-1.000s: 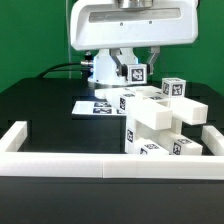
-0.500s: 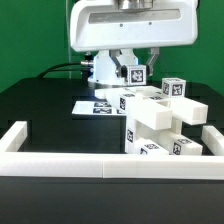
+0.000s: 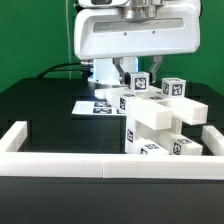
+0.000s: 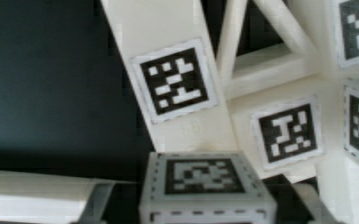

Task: Assemble chair

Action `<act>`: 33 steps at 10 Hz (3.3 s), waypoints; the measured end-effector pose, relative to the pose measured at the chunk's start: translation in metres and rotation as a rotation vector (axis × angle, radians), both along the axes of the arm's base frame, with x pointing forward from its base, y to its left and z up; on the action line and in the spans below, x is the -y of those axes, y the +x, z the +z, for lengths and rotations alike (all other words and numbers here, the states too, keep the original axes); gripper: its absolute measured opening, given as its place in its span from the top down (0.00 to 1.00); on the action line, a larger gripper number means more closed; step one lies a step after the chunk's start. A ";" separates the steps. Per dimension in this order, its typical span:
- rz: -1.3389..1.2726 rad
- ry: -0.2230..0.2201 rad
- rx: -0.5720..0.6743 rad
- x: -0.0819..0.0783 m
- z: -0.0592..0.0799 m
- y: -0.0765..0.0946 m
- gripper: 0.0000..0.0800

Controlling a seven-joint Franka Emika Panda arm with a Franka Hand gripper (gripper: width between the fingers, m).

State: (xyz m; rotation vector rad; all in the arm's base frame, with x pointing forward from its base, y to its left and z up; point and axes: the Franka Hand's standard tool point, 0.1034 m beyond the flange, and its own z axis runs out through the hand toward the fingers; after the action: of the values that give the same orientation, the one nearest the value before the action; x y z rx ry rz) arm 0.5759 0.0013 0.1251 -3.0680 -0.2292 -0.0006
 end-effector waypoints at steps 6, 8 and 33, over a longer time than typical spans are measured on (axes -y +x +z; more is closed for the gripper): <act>0.001 -0.002 0.011 -0.002 0.000 0.002 0.64; 0.000 -0.002 0.012 -0.001 0.000 0.002 0.64; -0.017 -0.005 0.033 0.001 0.001 -0.007 0.64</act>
Offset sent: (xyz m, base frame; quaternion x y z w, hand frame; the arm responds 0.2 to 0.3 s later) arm 0.0052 0.0066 -0.0045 -0.0006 -0.0030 -0.0048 1.0000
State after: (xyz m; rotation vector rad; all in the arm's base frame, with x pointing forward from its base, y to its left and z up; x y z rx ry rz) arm 0.5688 0.0005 0.1259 -3.0766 -0.2058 -0.0520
